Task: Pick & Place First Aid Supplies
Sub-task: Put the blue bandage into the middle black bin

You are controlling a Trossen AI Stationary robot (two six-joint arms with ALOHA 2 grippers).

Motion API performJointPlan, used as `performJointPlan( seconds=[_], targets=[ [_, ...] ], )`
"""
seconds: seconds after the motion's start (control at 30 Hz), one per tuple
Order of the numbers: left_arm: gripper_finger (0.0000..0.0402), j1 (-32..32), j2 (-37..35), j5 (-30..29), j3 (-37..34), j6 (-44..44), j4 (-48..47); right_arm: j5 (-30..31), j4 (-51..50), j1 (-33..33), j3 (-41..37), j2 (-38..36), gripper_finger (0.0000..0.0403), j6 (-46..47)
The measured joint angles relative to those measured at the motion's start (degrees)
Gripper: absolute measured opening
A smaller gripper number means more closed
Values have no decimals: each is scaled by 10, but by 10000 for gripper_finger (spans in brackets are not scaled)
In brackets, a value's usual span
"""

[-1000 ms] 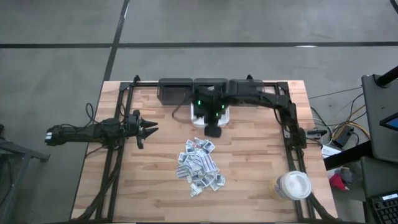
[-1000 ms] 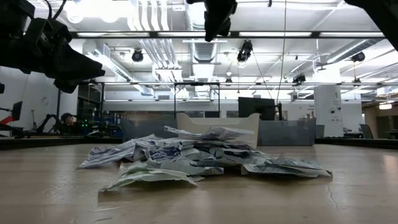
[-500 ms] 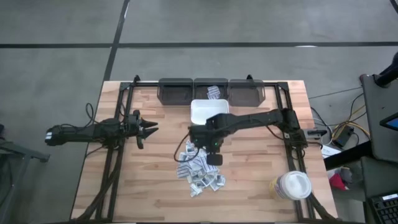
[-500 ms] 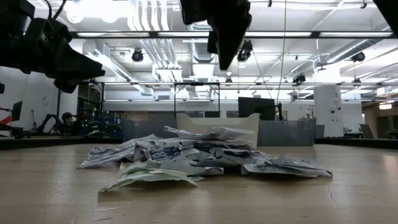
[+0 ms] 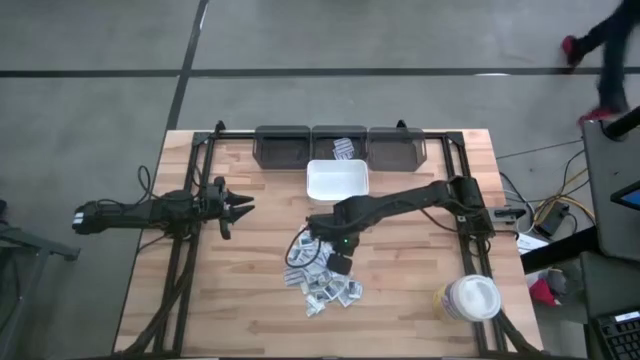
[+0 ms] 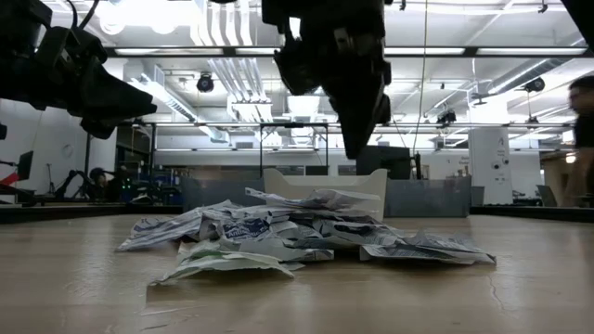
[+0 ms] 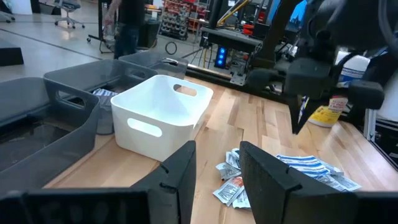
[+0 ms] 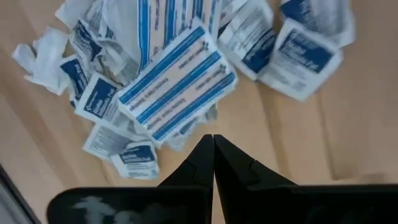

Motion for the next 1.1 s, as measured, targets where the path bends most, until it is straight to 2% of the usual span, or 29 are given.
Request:
performJointPlan(
  seconds=[0.2, 0.57, 1.1],
  targets=[
    [124, 0, 0, 0, 0, -1, 0, 2, 54, -1, -32, 0, 8, 38],
    [124, 0, 0, 0, 0, -1, 0, 7, 61, -2, -65, 0, 9, 41],
    [124, 0, 0, 0, 0, -3, 0, 8, 102, -10, -67, 1, 14, 20]
  ],
)
